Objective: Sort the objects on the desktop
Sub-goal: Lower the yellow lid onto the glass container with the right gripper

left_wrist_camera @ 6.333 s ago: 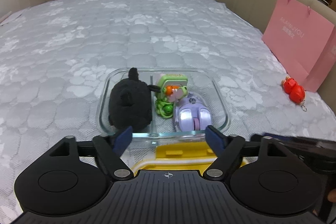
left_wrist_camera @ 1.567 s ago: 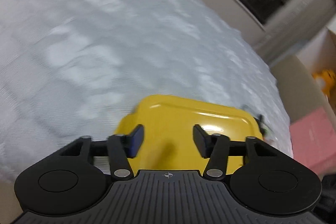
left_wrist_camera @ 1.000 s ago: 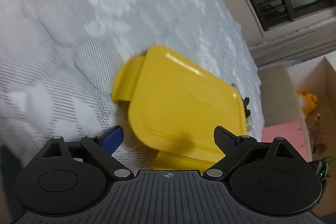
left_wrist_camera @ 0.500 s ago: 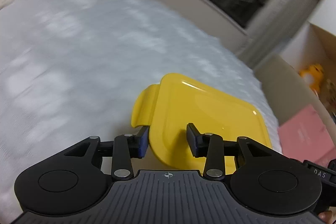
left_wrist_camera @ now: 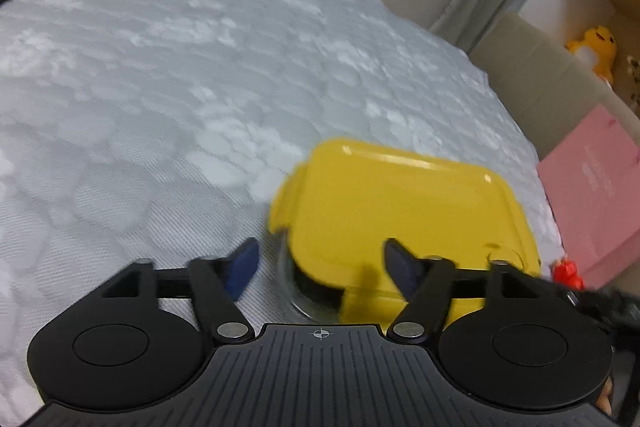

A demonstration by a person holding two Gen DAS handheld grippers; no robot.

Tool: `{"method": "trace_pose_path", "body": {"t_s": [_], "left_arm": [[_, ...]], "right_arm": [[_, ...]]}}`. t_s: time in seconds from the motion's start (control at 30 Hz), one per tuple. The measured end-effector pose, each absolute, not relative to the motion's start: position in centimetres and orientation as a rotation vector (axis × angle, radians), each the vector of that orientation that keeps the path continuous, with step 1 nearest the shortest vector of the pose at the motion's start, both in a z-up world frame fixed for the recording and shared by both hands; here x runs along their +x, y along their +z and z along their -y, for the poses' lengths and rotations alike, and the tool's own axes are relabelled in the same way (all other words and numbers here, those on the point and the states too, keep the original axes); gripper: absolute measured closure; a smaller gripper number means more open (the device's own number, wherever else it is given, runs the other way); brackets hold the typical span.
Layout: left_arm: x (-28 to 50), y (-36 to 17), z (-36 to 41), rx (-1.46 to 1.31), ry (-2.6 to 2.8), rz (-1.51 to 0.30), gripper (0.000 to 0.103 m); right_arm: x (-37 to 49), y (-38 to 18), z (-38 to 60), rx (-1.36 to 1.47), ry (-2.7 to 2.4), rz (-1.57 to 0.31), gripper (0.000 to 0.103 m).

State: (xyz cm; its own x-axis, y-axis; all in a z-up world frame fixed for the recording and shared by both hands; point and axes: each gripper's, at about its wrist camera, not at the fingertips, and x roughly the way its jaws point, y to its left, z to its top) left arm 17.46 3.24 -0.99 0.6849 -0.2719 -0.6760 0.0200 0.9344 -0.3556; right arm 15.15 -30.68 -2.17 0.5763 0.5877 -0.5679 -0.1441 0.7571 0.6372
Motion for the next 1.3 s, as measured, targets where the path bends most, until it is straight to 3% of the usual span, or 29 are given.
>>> {"method": "trace_pose_path", "body": {"t_s": [0.1,0.23,0.33,0.47,0.5,0.53,0.73,0.8,0.87,0.93,1.03,1.1,1.13,1.23,1.3], "left_arm": [[17.8,-0.2,-4.7,-0.338,-0.130,-0.780,0.015],[19.2,0.6,-4.3,-0.339,-0.156,-0.799,0.010],[20.4,0.3,-3.3,-0.337,-0.171,-0.833,0.009],[20.6,-2.0,-4.1,-0.467,-0.198,-0.899,0.009],[20.8,-2.6,-4.4,-0.506,-0.218,-0.919,0.010],[21.2,-3.2,-4.6,-0.543,-0.241,-0.942,0.010],[24.3,-4.0,-4.6,-0.637,-0.285,-0.961,0.020],[24.4,-2.9,-4.9,-0.658,-0.326,-0.922,0.037],[23.9,-1.4,-4.8,-0.672,-0.399,-0.905,0.035],[22.7,0.0,-4.3,-0.619,-0.395,-0.876,0.021],[21.0,0.5,-4.1,-0.539,-0.297,-0.846,0.010],[20.7,-0.4,-4.5,-0.519,-0.227,-0.851,0.010],[21.2,-1.2,-4.8,-0.535,-0.220,-0.874,0.010],[23.3,-3.8,-5.7,-0.613,-0.237,-0.953,0.010],[24.9,-5.7,-6.1,-0.688,-0.282,-0.976,0.010]], "right_arm": [[13.5,-2.7,32.5,0.657,0.448,-0.856,0.037],[11.1,-0.6,34.5,0.668,0.281,-0.649,0.056],[12.6,1.7,32.4,0.513,0.240,-0.580,0.055],[17.2,-0.7,29.7,0.475,0.196,-0.720,0.051],[17.9,-1.9,29.8,0.556,0.226,-0.745,0.053],[18.4,-3.0,30.1,0.651,0.256,-0.762,0.064],[19.4,-4.6,31.2,0.881,0.320,-0.735,0.076],[19.2,-4.4,31.8,0.935,0.365,-0.740,0.079],[19.3,-4.7,32.2,0.952,0.391,-0.763,0.079],[19.3,-5.5,32.5,0.946,0.384,-0.789,0.079],[19.1,-7.9,34.2,1.035,0.398,-0.835,0.078],[19.1,-9.6,35.2,1.133,0.429,-0.848,0.076],[19.1,-10.0,35.4,1.146,0.435,-0.847,0.067],[18.1,-8.8,35.4,1.065,0.378,-0.793,0.053],[17.3,-7.3,35.1,0.956,0.308,-0.733,0.053]]}}
